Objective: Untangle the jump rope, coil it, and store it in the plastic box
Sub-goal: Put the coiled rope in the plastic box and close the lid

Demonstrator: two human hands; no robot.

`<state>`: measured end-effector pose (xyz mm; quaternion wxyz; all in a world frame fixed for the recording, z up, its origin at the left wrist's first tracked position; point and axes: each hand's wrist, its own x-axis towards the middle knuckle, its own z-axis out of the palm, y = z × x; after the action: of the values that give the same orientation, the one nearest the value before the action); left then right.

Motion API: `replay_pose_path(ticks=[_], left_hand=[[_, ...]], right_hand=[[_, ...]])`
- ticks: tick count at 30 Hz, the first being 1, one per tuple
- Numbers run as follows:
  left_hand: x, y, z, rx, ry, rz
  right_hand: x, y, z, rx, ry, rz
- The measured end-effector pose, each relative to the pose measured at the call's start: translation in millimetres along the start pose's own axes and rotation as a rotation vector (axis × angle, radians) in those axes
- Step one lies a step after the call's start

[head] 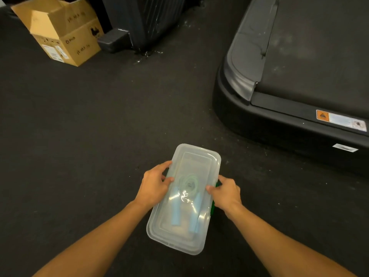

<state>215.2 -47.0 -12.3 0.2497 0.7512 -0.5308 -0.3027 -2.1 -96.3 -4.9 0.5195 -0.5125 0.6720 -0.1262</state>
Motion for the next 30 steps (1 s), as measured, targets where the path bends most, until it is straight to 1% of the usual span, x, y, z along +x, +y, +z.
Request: replay_pose_path(ticks=[3,5,6,8,10,13,17,19,23,25,27,30], left_hand=[[7.2,6.5,-0.9,-0.043,0.027,-0.002],[12.2,9.7,-0.3,-0.041,0.005,-0.008],[14.1,9.9,-0.7,-0.04,-0.009,-0.039],[16.9,10.0,-2.3,-0.063,-0.027,-0.142],[20.7,6.9,-3.8,-0.075,-0.048,-0.229],[20.3,2.1,-2.1,-0.051,-0.06,-0.243],[22.7,1.0,-2.4,-0.064,-0.073,-0.25],[23.8,2.4,-4.7,-0.065,-0.11,-0.254],[19.6,3.0,-9.5,-0.017,-0.224,-0.318],[19.0,0.9,-10.6,-0.023,-0.255,-0.388],[20.4,2.1,-9.6,-0.056,-0.269,-0.432],[23.5,6.6,-5.6,0.001,-0.241,-0.387]], right_hand=[[3.4,-3.0,-3.6,-0.082,0.047,-0.003],[3.7,-3.9,-2.9,-0.144,0.06,0.009],[3.5,-5.4,-1.6,-0.161,0.053,0.02],[3.7,-8.4,0.2,-0.199,0.031,0.025],[4.6,-14.2,1.1,-0.24,0.001,-0.009],[4.2,-21.2,4.1,-0.322,-0.053,-0.102],[6.3,-32.2,5.2,-0.455,-0.124,-0.021],[3.4,-36.3,4.4,-0.507,-0.162,0.015],[-0.3,-35.5,0.5,-0.478,-0.166,0.021],[1.0,-32.3,-1.5,-0.443,-0.136,0.02],[2.0,-30.9,-2.0,-0.405,-0.141,0.032],[-1.3,-32.2,-0.8,-0.364,-0.17,0.034]])
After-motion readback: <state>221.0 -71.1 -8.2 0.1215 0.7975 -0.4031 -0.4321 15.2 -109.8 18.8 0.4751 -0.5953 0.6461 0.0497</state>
